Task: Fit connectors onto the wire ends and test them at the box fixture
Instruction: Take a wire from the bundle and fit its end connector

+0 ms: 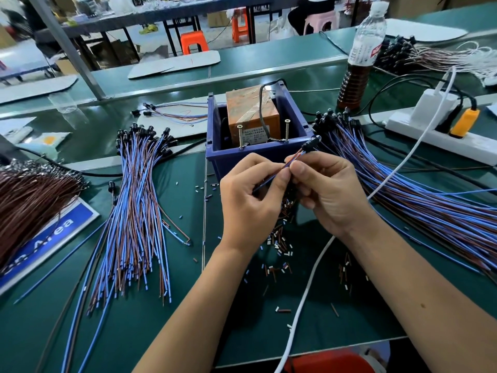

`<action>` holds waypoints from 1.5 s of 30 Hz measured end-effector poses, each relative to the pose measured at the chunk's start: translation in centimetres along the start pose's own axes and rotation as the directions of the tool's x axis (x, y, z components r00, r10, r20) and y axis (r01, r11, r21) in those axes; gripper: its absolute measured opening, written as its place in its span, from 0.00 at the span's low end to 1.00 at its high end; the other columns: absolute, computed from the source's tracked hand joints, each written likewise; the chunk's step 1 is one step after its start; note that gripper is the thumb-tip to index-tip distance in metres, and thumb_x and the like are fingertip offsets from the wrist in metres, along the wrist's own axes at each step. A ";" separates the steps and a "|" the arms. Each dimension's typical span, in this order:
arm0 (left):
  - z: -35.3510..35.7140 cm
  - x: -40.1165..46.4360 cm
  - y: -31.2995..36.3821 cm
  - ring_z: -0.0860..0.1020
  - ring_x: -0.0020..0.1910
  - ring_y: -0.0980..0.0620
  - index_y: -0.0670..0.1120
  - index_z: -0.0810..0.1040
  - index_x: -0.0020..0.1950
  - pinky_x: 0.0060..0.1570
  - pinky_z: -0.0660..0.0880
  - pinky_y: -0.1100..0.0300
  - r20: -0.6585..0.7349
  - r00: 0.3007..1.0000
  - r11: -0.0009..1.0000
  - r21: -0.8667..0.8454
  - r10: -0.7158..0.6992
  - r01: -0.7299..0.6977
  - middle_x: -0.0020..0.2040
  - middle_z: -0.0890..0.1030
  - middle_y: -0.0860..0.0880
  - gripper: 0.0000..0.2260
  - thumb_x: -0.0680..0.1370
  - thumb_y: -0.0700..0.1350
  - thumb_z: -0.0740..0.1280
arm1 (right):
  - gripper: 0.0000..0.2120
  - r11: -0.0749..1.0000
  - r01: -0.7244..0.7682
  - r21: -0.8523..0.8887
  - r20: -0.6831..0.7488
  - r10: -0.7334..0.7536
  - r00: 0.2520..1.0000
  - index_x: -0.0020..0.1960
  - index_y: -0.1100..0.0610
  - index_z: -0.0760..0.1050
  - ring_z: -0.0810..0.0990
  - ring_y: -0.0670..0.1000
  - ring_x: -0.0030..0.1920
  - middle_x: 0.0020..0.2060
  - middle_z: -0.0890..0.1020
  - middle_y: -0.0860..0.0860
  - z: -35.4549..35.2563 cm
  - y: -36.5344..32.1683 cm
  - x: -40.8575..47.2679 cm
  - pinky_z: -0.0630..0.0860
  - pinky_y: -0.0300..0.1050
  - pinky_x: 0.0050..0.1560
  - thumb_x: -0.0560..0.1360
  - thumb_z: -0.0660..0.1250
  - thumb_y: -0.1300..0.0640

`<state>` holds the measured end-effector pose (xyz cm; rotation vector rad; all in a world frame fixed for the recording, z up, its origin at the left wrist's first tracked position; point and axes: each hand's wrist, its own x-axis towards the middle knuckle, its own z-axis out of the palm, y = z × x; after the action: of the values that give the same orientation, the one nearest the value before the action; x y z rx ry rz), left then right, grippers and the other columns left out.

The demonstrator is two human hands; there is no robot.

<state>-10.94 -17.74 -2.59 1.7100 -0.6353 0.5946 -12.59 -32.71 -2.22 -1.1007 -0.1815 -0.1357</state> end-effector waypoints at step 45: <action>-1.0 1.2 -0.2 0.68 0.38 0.42 0.49 0.81 0.46 0.37 0.68 0.43 -0.642 0.681 0.933 -0.297 -0.352 0.202 0.39 0.74 0.44 0.05 0.82 0.43 0.69 | 0.02 0.757 0.302 -0.579 -0.221 -0.502 0.836 0.50 0.57 0.83 0.80 0.47 0.30 0.36 0.86 0.51 0.0 0.6 1.8 0.75 0.39 0.32 0.79 0.74 0.59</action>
<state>-10.03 -16.83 -1.66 1.2173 0.1104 0.8480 -10.67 -32.47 -2.39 -1.5482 -0.0439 -0.8308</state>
